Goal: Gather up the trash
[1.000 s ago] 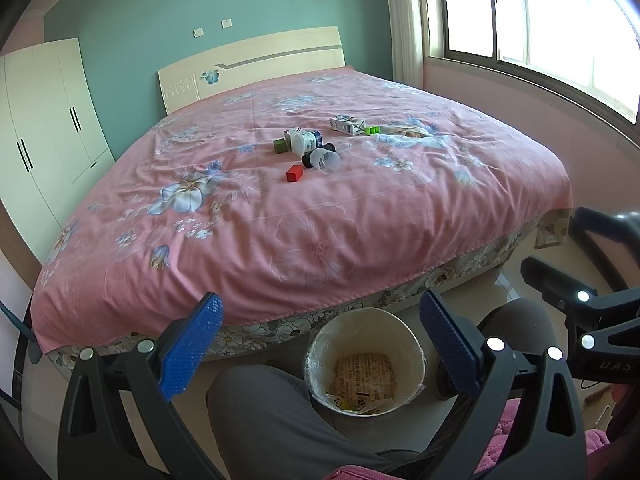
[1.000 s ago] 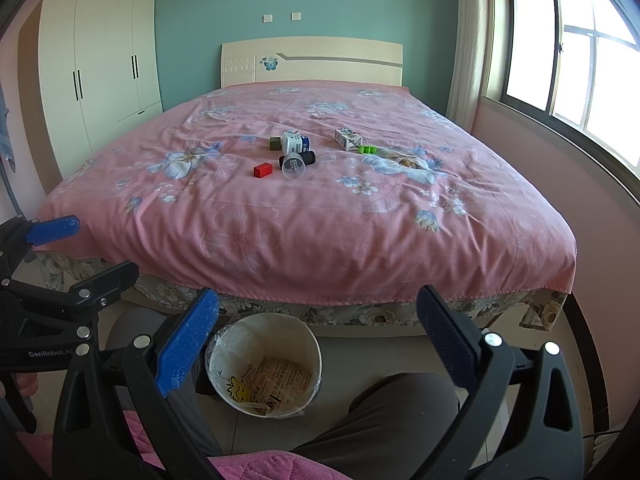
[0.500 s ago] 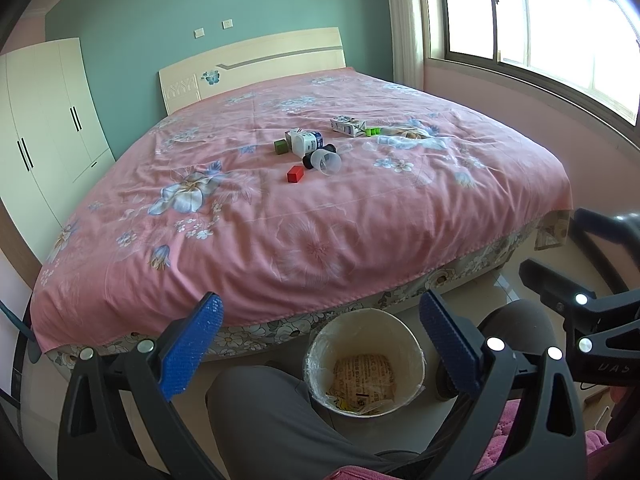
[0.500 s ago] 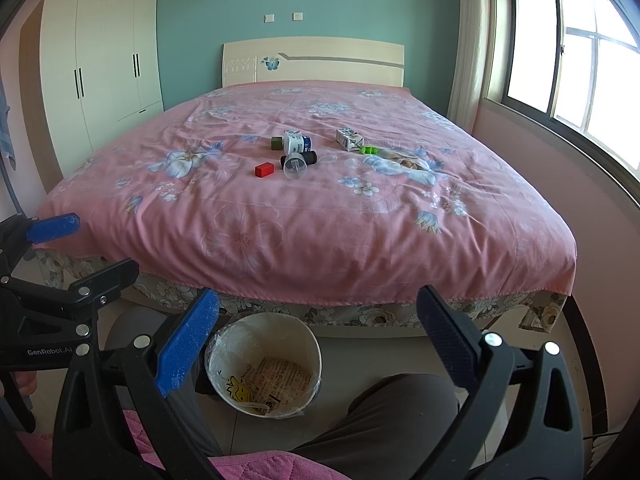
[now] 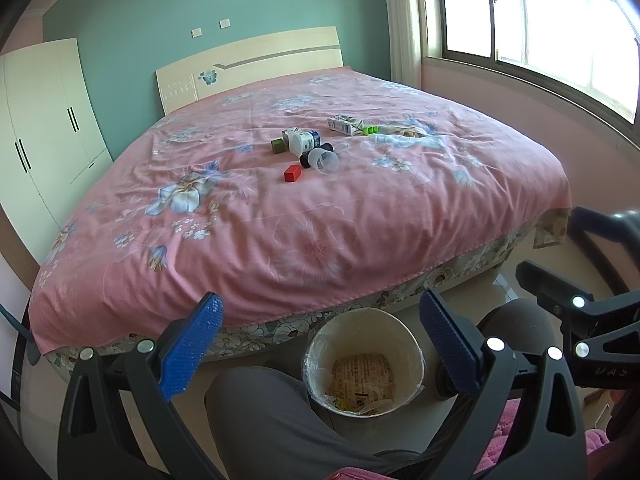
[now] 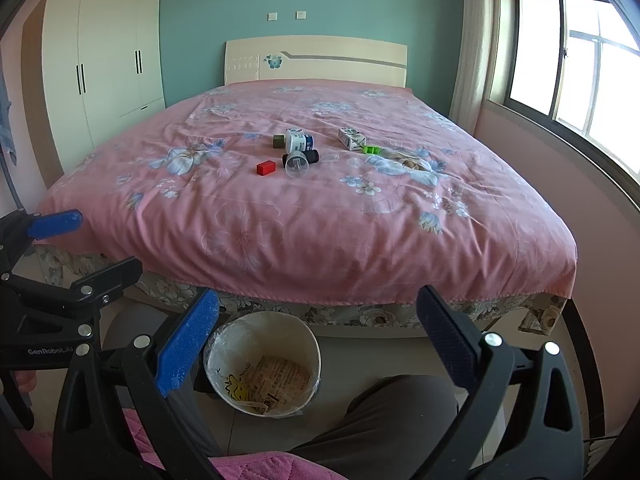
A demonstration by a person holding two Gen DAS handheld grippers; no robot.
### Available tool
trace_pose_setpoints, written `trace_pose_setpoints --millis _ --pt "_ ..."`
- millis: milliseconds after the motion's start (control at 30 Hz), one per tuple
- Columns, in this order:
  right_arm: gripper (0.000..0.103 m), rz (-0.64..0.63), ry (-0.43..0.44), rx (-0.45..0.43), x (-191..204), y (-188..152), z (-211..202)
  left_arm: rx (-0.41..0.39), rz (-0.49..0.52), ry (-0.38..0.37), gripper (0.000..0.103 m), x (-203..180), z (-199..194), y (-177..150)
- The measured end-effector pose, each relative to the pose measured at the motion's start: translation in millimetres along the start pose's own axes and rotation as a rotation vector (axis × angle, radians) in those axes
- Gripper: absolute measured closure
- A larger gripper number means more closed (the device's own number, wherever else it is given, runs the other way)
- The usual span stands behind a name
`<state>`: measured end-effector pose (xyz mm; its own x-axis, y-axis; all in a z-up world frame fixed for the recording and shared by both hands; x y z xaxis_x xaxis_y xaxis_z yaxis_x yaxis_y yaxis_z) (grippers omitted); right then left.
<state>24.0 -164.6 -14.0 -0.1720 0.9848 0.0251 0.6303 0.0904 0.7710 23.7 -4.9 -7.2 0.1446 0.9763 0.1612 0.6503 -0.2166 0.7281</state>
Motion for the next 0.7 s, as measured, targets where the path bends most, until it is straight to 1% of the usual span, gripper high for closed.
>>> trace_pose_setpoints --millis 167,233,367,433,600,700 --pt "0.007 0.009 0.011 0.019 -0.5 -2.2 5.6 0.000 -0.001 -0.002 0.003 -0.9 0.7 -0.8" --pt "0.007 0.015 0.015 0.008 -0.3 -0.8 8.8 0.002 -0.002 -0.004 0.003 -2.3 1.2 -0.5" --pt "0.007 0.012 0.023 0.022 -5.2 4.8 20.3 0.016 -0.006 -0.024 0.003 -2.3 14.0 3.5" --pt "0.007 0.021 0.031 0.032 -8.4 12.1 27.4 0.021 -0.020 -0.058 0.003 0.0 27.0 10.8" --pt "0.007 0.006 0.020 0.011 -17.4 41.9 47.9 0.016 -0.028 -0.054 0.003 7.5 50.4 37.3" --pt "0.007 0.023 0.047 0.012 -26.1 62.9 64.3 0.013 -0.043 -0.045 0.003 18.6 67.1 56.5"
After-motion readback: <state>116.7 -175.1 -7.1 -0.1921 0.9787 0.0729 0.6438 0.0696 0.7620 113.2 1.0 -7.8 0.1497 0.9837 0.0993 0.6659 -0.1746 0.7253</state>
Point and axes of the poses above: each gripper's, at about its wrist camera, not at the fingertips, and z roughly the way its jaws point, x to its left, y to its top, the point moved 3 cm from there along z, roughly the way its jaws point, and after that the axes turned 3 degrees about z, right-handed, at the moved point
